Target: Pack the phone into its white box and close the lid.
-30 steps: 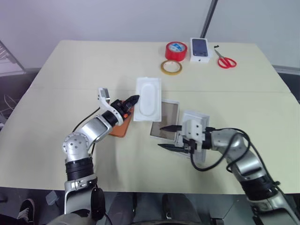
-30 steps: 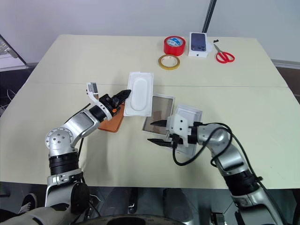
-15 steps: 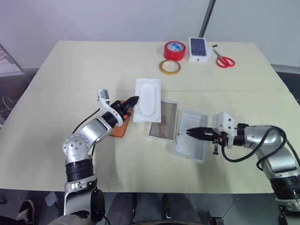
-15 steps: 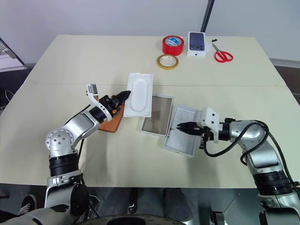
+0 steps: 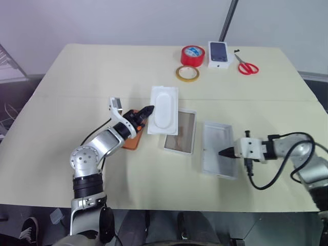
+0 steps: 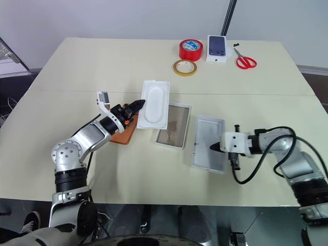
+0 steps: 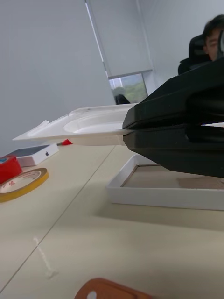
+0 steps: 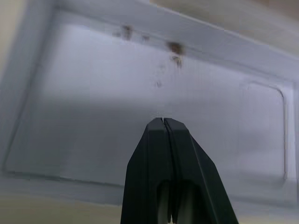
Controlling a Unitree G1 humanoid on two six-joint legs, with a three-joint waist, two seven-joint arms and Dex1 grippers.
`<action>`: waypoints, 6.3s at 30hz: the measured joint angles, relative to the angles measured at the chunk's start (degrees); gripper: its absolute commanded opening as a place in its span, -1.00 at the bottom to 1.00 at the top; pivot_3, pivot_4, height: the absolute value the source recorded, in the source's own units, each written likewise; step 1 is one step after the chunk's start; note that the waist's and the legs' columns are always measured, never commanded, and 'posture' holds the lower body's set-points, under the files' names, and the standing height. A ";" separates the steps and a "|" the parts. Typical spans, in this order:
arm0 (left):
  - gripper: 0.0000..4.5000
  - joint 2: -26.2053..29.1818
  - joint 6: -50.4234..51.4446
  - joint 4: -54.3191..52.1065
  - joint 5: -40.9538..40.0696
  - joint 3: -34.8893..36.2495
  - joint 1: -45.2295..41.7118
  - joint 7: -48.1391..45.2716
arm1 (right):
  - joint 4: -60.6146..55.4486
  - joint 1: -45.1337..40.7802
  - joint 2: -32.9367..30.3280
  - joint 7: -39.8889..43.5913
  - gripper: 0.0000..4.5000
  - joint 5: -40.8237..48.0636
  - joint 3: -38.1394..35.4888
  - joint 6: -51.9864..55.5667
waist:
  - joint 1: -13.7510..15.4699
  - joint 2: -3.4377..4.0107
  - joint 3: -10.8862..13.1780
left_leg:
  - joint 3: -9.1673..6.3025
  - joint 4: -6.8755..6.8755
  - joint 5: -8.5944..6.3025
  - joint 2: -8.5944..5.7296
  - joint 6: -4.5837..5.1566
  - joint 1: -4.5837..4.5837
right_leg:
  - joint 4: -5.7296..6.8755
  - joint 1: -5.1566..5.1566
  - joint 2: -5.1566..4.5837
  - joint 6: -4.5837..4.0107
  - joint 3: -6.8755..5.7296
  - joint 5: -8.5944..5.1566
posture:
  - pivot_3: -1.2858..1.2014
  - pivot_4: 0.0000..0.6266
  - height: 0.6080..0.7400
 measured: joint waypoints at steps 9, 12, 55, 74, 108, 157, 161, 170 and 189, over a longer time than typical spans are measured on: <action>-1.00 -0.36 0.09 -0.04 0.05 -0.94 1.84 -0.13 | 9.99 -2.84 -2.23 1.08 -0.99 -0.90 -0.09 -7.49 | -0.08 -0.01 0.00 | 0.00 0.08 0.00 0.00 0.00 0.08 | 0.02 0.11 -0.01 0.00 0.00 0.00 | 0.03 -0.52 1.00; -1.00 -0.47 0.05 -0.04 0.28 -1.29 2.15 -0.19 | 9.92 -2.84 -2.14 1.74 -0.99 0.81 -0.45 -5.17 | 0.03 -0.01 0.00 | 0.00 0.11 0.00 0.01 0.00 0.08 | 0.03 0.12 -0.01 0.01 0.00 0.01 | 0.03 -0.52 1.00; 0.31 19.39 -16.60 -12.86 34.99 -21.28 6.52 -24.03 | -6.54 -10.59 28.16 -20.88 -0.99 6.45 1.32 16.31 | -1.17 0.12 0.03 | 0.19 -0.35 0.13 0.08 -0.23 0.17 | 0.18 -0.23 0.19 -0.04 0.26 -0.01 | 0.03 -0.52 1.00; 0.31 23.05 -38.41 -10.47 45.54 -20.34 16.60 -45.09 | 14.88 -24.85 26.76 -18.07 -0.99 -15.00 16.78 -3.32 | -1.07 0.11 0.05 | 0.14 0.11 0.01 0.11 0.35 -0.78 | 0.94 -1.30 0.04 -0.13 0.15 0.03 | 0.03 -0.52 1.00; 0.31 19.41 -37.10 -10.42 46.66 -18.66 16.08 -43.88 | 26.66 -29.11 28.34 -25.84 -0.42 -21.38 16.37 -13.00 | -0.73 0.15 0.07 | 0.07 0.83 -0.07 0.12 0.48 -0.78 | 1.42 -1.17 0.01 -0.18 0.10 0.08 | 0.03 -0.52 1.00; 0.31 18.82 -36.42 -10.58 46.81 -16.84 16.86 -45.04 | -7.24 -7.02 23.01 -7.07 -0.98 -0.95 13.23 8.88 | -0.50 0.22 0.13 | 0.00 0.79 -0.11 0.13 0.55 -0.85 | 1.20 -1.14 -0.02 -0.23 0.05 0.11 | 0.03 -0.52 1.00; 0.31 18.78 -36.44 -10.57 47.24 -16.82 16.84 -44.99 | -11.87 -4.36 19.82 -4.88 -0.98 1.60 12.62 12.15 | -0.25 0.22 0.13 | -0.01 0.78 -0.12 0.13 0.57 -0.88 | 1.15 -1.13 -0.03 -0.23 0.03 0.11 | 0.03 -0.52 1.00; 0.31 18.70 -36.48 -10.57 47.45 -16.70 16.95 -45.07 | -21.03 3.01 13.97 -5.08 -0.98 4.87 7.74 17.79 | -0.37 0.21 0.13 | -0.02 0.78 -0.13 0.14 0.58 -0.88 | 1.14 -1.12 -0.04 -0.24 0.04 0.11 | 0.03 -0.52 1.00; 0.31 18.84 -37.58 -7.63 47.78 -16.53 15.67 -45.93 | -26.79 1.14 15.67 -7.50 0.09 13.46 4.81 27.42 | -0.59 0.21 0.13 | -0.01 0.81 -0.12 0.14 0.58 -0.86 | 1.18 -1.12 -0.02 -0.23 0.05 0.12 | 0.03 -0.52 1.00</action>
